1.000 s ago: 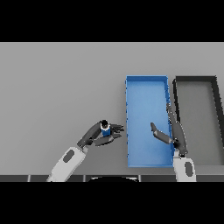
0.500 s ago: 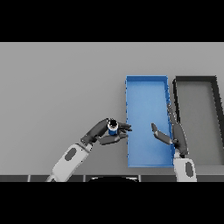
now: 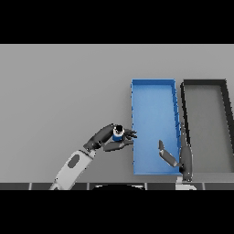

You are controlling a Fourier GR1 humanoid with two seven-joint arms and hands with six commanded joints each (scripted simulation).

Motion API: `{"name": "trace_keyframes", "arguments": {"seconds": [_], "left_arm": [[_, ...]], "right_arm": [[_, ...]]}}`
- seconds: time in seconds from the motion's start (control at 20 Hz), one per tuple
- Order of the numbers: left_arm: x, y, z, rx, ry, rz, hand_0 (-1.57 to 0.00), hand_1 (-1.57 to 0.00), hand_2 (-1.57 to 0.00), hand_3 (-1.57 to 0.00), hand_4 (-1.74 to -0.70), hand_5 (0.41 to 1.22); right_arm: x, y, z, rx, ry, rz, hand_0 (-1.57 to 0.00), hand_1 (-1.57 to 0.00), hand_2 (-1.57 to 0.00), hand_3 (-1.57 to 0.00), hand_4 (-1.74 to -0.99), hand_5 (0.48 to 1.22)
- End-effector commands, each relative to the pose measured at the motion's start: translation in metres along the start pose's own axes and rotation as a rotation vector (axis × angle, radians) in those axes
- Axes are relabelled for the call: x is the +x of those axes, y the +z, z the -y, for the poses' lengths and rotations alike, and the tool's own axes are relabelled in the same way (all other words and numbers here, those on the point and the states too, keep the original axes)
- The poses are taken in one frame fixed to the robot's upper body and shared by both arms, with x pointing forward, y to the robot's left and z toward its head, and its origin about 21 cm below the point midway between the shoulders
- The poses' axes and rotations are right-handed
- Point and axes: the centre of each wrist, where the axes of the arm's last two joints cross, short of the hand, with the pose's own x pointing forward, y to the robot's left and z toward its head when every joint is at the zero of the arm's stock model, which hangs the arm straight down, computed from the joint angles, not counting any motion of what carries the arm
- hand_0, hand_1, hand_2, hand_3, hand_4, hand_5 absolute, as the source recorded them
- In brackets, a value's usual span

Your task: Pick up the blue pipe and place it into the blue bin.

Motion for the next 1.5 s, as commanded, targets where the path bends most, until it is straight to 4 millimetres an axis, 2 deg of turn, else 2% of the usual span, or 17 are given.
{"name": "trace_keyframes", "arguments": {"seconds": [0.0, 0.15, 0.25, 0.35, 0.6, 0.8, 1.05, 1.1, 1.25, 1.35, 1.45], "left_arm": [[0.001, -0.001, 0.0, 0.001, 0.0, -0.002, -1.57, -1.57, -1.57, -1.57, -1.47, 1.221], [0.003, -0.003, 0.003, -0.008, 0.01, 0.013, -1.57, -1.57, -1.57, -1.57, -1.47, 1.221], [0.007, -0.005, 0.004, -0.006, 0.008, 0.015, -1.57, -1.57, -1.57, -1.57, -1.47, 1.221], [0.007, -0.002, 0.002, -0.006, 0.007, 0.014, -1.57, -1.57, -1.57, -1.57, -1.47, 1.221], [0.008, -0.003, 0.002, -0.012, -0.011, 0.0, -1.57, -1.57, -1.57, -1.57, -1.47, 1.221], [0.008, -0.008, -0.001, -0.017, -0.016, 0.0, -1.57, -1.57, -1.57, -1.57, -1.47, 1.221], [0.004, -0.007, 0.0, -0.035, -0.011, 0.012, -1.57, -1.57, -1.57, -1.57, -1.46, 1.221], [0.001, -0.004, -0.004, -0.033, 0.002, 0.007, -1.57, -1.57, -1.57, -1.57, -1.46, 1.221], [-0.001, -0.004, -0.002, -0.045, 0.02, 0.001, -1.57, -1.57, -1.57, -1.57, -1.47, 1.221], [0.002, -0.006, -0.004, -0.025, 0.001, -0.014, -1.57, -1.57, -1.57, -1.57, -1.47, 1.221], [0.003, -0.007, -0.005, -0.027, -0.008, -0.007, -1.57, -1.57, -1.57, -1.57, -1.47, 1.221]], "right_arm": [[0.004, -0.002, 0.003, 0.022, -0.067, 0.04, 0.0, 0.0, -0.04, 0.0, -1.195, 0.648], [0.026, -0.011, 0.015, 0.179, -0.25, 0.087, 0.0, -0.03, -0.11, 0.0, -1.209, 0.609], [0.047, -0.022, 0.023, 0.302, -0.284, 0.126, 0.0, -0.02, -0.12, 0.0, -1.224, 0.6], [0.061, -0.036, 0.026, 0.429, -0.275, 0.093, 0.0, -0.01, -0.11, 0.0, -1.237, 0.577], [0.099, -0.067, 0.012, 0.625, -0.174, 0.113, 0.0, 0.0, -0.08, 0.0, -1.281, 0.558], [0.125, -0.078, -0.01, 0.756, -0.151, 0.19, 0.0, 0.0, -0.04, 0.0, -1.302, 0.559], [0.153, -0.09, -0.031, 0.877, -0.144, 0.289, 0.0, 0.0, -0.05, 0.0, -1.253, 0.554], [0.161, -0.093, -0.033, 0.891, -0.133, 0.311, 0.0, 0.0, -0.05, 0.0, -1.242, 0.551], [0.177, -0.1, -0.044, 0.937, -0.086, 0.317, -0.01, -0.02, -0.07, 0.0, -1.209, 0.534], [0.179, -0.105, -0.056, 0.963, -0.065, 0.284, -0.02, -0.03, -0.08, 0.0, -1.186, 0.521], [0.181, -0.115, -0.059, 0.97, -0.05, 0.293, -0.03, -0.06, -0.11, -0.01, -1.192, 0.507]]}}
